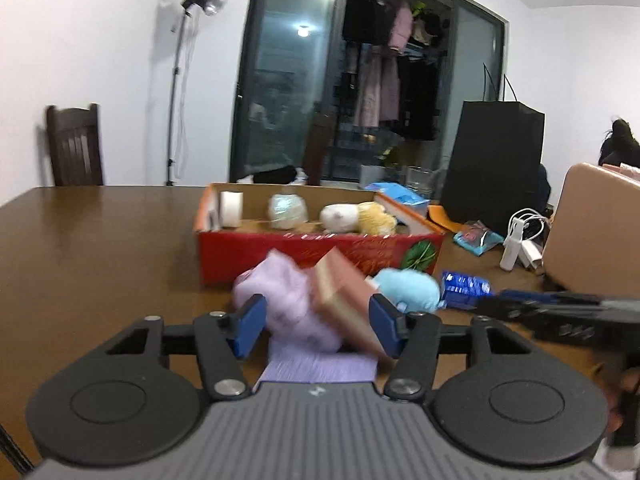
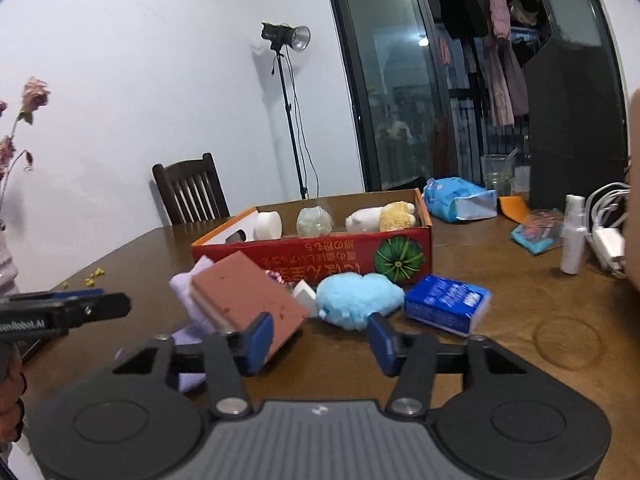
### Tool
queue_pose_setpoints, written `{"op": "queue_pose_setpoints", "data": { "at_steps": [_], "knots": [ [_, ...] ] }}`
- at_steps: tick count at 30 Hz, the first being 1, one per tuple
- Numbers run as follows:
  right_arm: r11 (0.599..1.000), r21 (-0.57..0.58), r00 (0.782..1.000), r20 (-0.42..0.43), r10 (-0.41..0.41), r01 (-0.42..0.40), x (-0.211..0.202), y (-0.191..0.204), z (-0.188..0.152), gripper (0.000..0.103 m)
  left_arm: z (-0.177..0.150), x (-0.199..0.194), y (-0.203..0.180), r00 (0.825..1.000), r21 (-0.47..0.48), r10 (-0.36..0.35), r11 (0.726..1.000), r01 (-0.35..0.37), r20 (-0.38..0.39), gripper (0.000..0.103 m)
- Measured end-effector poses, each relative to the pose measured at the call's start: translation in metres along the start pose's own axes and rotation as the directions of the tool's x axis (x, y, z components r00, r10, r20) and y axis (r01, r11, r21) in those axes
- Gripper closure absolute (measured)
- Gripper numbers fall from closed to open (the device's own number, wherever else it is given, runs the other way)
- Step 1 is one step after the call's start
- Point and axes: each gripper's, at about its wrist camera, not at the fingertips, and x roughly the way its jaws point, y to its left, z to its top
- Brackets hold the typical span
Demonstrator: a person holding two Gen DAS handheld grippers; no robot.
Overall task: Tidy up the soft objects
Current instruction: 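Grasp the pink-and-cream sponge with the left tool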
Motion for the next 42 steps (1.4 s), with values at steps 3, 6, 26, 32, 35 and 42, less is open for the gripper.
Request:
{"op": "queue_pose_setpoints", "data": {
  "at_steps": [3,6,26,32,35,42],
  "knots": [
    [1.0,0.002,1.0,-0.021,0.022,-0.022,0.033,-0.002,0.013,0.059,0.01,0.035,-0.002,0.999,0.008,-0.002,1.0,0.003,-0.035,0.044],
    [0.999,0.005,0.998,-0.053,0.034,-0.034,0.059,-0.002,0.021,0.06,0.013,0.065,0.001,0.995,-0.022,-0.03,0.999,0.028,-0.093,0.044],
    [0.884,0.368,0.936,-0.089,0.34,-0.287,0.071,-0.035,-0.011,0.051,0.003,0.048,-0.014,0.982,-0.127,-0.129,0.986,0.111,-0.137,0.07],
    [0.892,0.329,0.939,-0.041,0.342,-0.311,0.011,-0.038,-0.016,0.063,-0.016,0.008,-0.042,0.953,-0.194,-0.267,0.952,0.238,-0.141,0.074],
    [0.94,0.229,0.956,-0.09,0.28,-0.254,-0.015,-0.026,-0.021,0.063,-0.043,0.003,-0.057,0.945,-0.181,-0.263,0.957,0.229,-0.194,0.074],
    [0.981,0.177,0.995,-0.053,0.085,-0.074,-0.064,-0.037,-0.04,0.053,-0.063,-0.011,-0.055,0.948,-0.186,-0.239,0.962,0.201,-0.209,0.065]
  ]
}}
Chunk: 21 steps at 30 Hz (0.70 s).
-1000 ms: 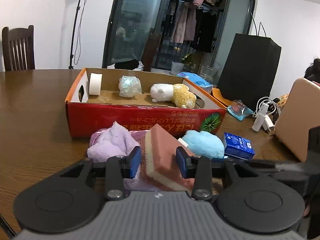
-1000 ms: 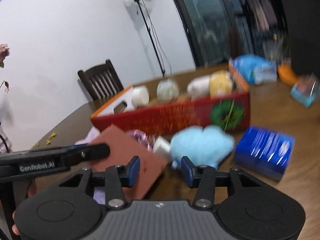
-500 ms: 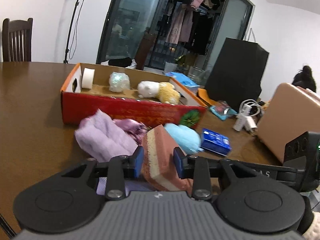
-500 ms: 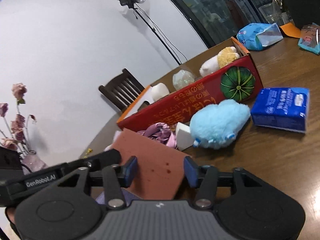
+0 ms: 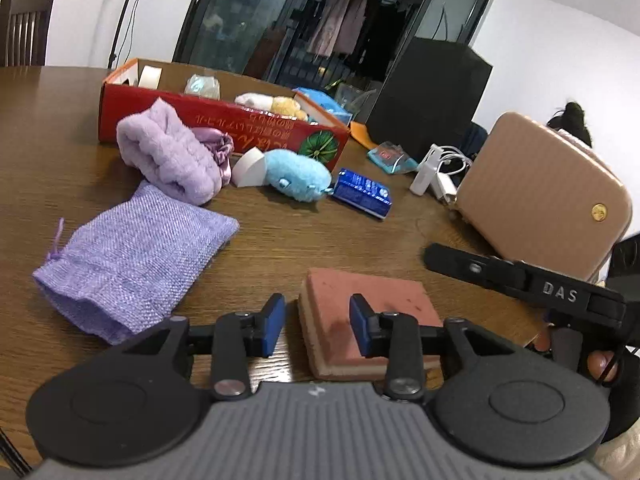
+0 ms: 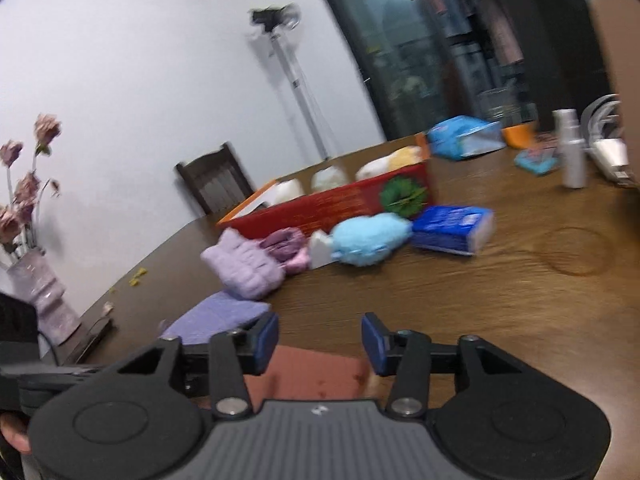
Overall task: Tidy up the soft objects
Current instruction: 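Grasp the pink-and-cream sponge with the left tool, then carry the sponge with the left tool into the box and release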
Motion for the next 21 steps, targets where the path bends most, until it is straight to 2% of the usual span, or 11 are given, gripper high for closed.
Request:
{"op": "queue_pose_setpoints", "data": {
  "at_steps": [3,10,13,14,18,21],
  "knots": [
    [1.0,0.027,1.0,0.021,-0.009,0.009,-0.019,-0.01,-0.002,0.051,-0.001,0.001,-0.002,1.0,0.003,-0.01,1.0,0.01,-0.004,0.063],
    [0.997,0.072,0.998,-0.068,0.019,-0.014,-0.004,-0.012,-0.024,0.052,-0.003,0.015,0.003,0.997,-0.05,-0.049,0.998,0.046,-0.053,0.064],
    [0.995,0.083,0.994,-0.087,0.068,-0.061,0.007,-0.008,-0.031,0.063,-0.003,0.017,0.008,0.995,-0.081,-0.083,0.994,0.079,-0.055,0.074],
    [0.995,0.083,0.994,-0.083,0.068,-0.061,0.009,-0.007,-0.031,0.063,-0.002,0.018,0.009,0.995,-0.09,-0.082,0.993,0.077,-0.053,0.074],
    [0.994,0.074,0.994,-0.066,0.083,-0.078,0.018,-0.003,-0.017,0.064,0.019,0.015,0.007,0.997,-0.068,-0.075,0.995,0.075,0.0,0.074],
    [0.993,0.034,0.993,-0.034,0.113,-0.112,0.03,0.005,0.018,0.064,0.056,0.01,0.006,0.995,-0.029,-0.064,0.997,0.066,0.078,0.074]
  ]
}}
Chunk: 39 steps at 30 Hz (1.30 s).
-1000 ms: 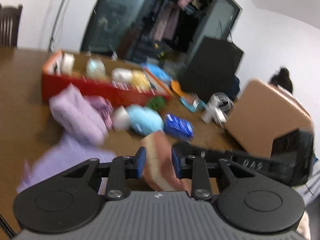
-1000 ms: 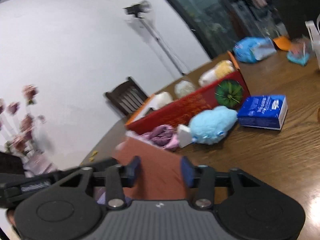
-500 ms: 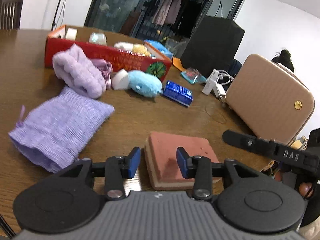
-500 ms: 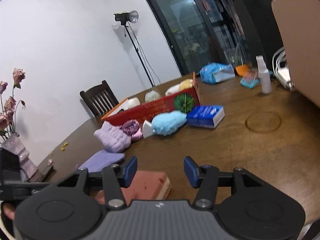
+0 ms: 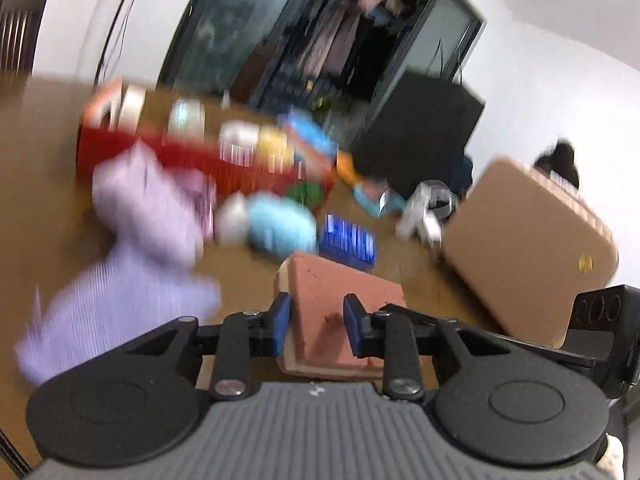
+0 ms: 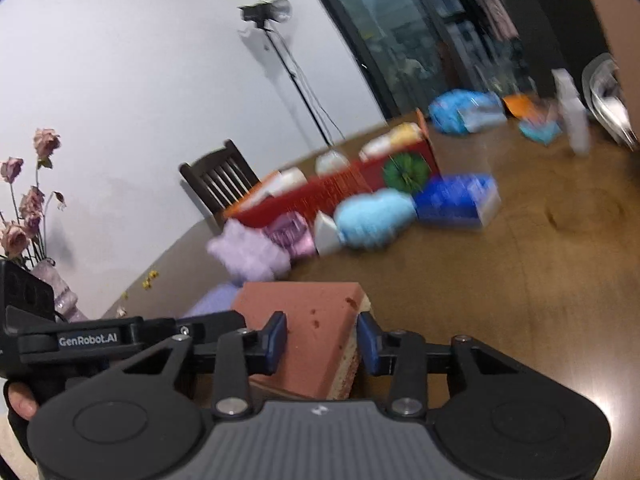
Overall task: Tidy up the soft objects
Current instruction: 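Carry the sponge with the left tool into the box and release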
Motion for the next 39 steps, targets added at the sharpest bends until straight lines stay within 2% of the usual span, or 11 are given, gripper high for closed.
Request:
{"op": "queue_pose_setpoints", "data": {
  "at_steps": [3,6,11,16,19,22,25,29,33,35,39],
  "knots": [
    [0.998,-0.049,0.999,0.035,0.035,-0.033,0.025,0.007,0.051,0.064,0.051,0.009,0.009,0.999,0.019,0.017,1.0,-0.018,0.048,0.074],
    [0.996,-0.067,0.997,0.038,0.065,-0.063,0.072,0.009,0.106,0.064,0.104,0.031,0.028,0.996,0.033,0.051,0.998,-0.053,0.068,0.074],
    [0.997,-0.027,0.996,-0.063,0.067,-0.069,0.179,0.003,0.167,0.064,0.168,0.089,0.089,0.991,-0.013,0.132,0.991,-0.132,-0.009,0.074],
    [0.998,-0.016,0.979,-0.196,0.051,-0.056,0.271,0.004,0.176,0.064,0.184,0.124,0.143,0.971,-0.041,0.221,0.973,-0.226,-0.091,0.071],
    [0.997,0.001,0.964,-0.255,0.071,-0.074,0.3,0.007,0.166,0.064,0.177,0.129,0.158,0.962,-0.01,0.248,0.968,-0.25,-0.113,0.058],
    [0.996,-0.039,0.953,-0.296,0.06,-0.074,0.315,0.016,0.153,0.061,0.171,0.127,0.159,0.956,0.057,0.276,0.961,-0.271,-0.103,0.048],
    [0.996,-0.035,0.941,-0.331,0.068,-0.084,0.321,0.021,0.147,0.051,0.171,0.119,0.154,0.957,0.092,0.28,0.958,-0.273,-0.081,0.041],
    [0.996,-0.05,0.953,-0.297,0.06,-0.079,0.304,0.03,0.157,0.05,0.174,0.099,0.143,0.958,0.113,0.284,0.954,-0.278,-0.037,0.037],
    [0.993,-0.105,0.977,-0.212,0.039,-0.062,0.259,0.039,0.178,0.044,0.18,0.07,0.126,0.96,0.13,0.281,0.951,-0.28,0.012,0.036],
    [0.99,-0.137,0.987,-0.158,0.01,-0.032,0.229,0.04,0.187,0.04,0.18,0.053,0.112,0.963,0.142,0.266,0.952,-0.27,0.045,0.032],
    [0.985,-0.171,0.996,-0.077,-0.039,0.026,0.172,0.035,0.195,0.037,0.173,0.023,0.086,0.964,0.169,0.248,0.95,-0.262,0.101,0.03]
  ]
}}
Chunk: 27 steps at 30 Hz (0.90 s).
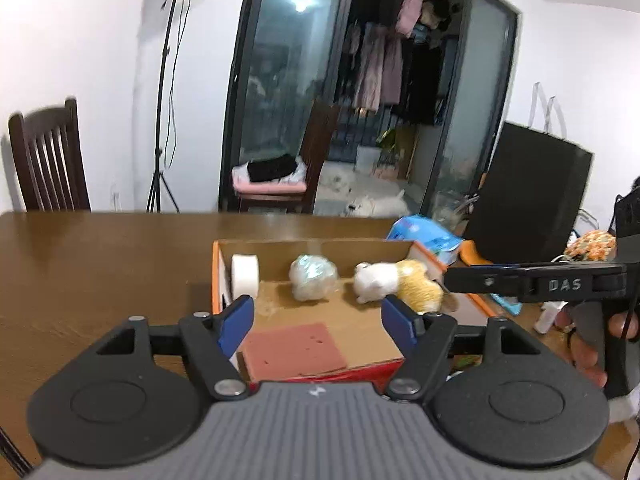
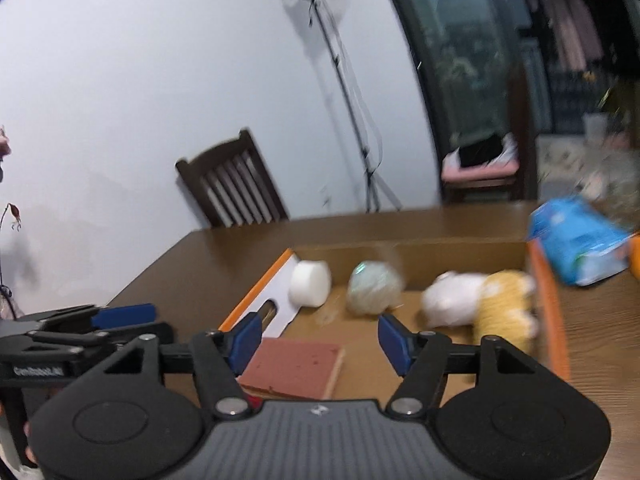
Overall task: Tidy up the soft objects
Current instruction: 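Carry the sponge with the left tool into the box and release, then move both tools back toward the lavender drawstring pouch on the table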
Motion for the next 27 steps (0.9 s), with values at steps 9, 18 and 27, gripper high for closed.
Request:
{"op": "queue_pose_setpoints", "data": {
  "at_steps": [9,18,27],
  "knots": [
    [0.986,-0.069,0.978,0.154,-0.141,0.153,-0.11,-0.004,-0.045,0.028,-0.043,-0.063,-0.045,0.994,0.047,0.009,0.999,-0.014,0.109,0.02],
    [0.96,-0.119,0.938,0.273,-0.214,0.254,-0.177,0.018,-0.136,0.023,-0.15,-0.105,-0.062,0.99,0.023,0.035,0.999,-0.039,0.133,0.011],
    [0.97,-0.067,0.952,0.222,-0.212,0.232,-0.194,0.032,-0.206,0.02,-0.179,-0.114,-0.058,0.995,-0.003,0.041,0.999,-0.041,0.094,0.011]
  ]
}}
